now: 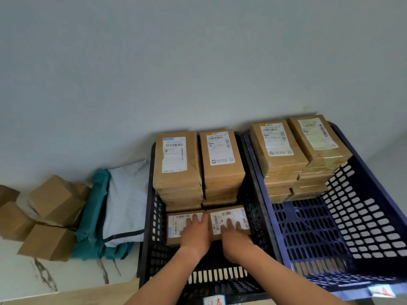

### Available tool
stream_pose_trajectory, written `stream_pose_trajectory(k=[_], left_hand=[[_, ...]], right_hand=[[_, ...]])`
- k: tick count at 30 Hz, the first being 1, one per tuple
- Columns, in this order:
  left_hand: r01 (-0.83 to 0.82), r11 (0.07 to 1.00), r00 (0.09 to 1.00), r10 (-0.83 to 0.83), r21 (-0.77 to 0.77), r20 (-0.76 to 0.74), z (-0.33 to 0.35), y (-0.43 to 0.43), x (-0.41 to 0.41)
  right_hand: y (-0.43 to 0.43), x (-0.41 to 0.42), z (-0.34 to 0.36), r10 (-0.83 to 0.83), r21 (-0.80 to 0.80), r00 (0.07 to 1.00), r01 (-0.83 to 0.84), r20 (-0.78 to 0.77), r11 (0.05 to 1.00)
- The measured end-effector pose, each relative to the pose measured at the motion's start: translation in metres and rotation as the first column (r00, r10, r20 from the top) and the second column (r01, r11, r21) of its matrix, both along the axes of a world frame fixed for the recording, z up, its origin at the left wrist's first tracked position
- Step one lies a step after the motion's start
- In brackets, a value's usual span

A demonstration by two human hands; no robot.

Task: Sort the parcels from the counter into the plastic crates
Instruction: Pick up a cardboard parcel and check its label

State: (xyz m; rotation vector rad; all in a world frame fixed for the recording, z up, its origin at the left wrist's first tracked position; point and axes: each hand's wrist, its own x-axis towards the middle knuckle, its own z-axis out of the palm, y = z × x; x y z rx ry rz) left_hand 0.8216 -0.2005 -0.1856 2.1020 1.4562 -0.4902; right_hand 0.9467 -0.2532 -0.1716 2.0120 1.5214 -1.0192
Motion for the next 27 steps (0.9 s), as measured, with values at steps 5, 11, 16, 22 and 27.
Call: stream_pose_trajectory(k=[5, 11, 16, 22, 27], left_hand=[[0.061, 0.997, 0.988, -0.069, -0.056, -0.139, 0.001, -0.003, -0.016], [0.106, 0.991, 0.983, -0.117, -0.083, -0.14, -0.008, 0.006, -0.025], [0.142, 0.979, 0.975, -0.164, -0.146, -0.151, 0.006, 0.014, -0.027], [0.037, 0.999, 0.972, -0.034, -0.007, 0.234, 0.056, 0.013, -0.036], [-0.258, 0.953, 0.589, 0.288, -0.162, 0.755, 0.116, -0.021, -0.044]], right_hand=[[-0.005, -0.005, -0.013, 0.074, -0.031, 0.997, -0.074, -0.004, 0.997], [0.016, 0.0, -0.014, 0.169, -0.152, 0.986, -0.165, 0.012, 0.974], [0.039, -0.006, 0.013, 0.238, -0.131, 0.969, -0.228, 0.068, 0.965], [0.033, 0.026, 0.046, -0.093, 0.218, 0.917, 0.189, -0.387, 0.957], [-0.021, 0.048, 0.102, -0.121, 0.334, 0.5, 0.721, -0.858, 0.607]])
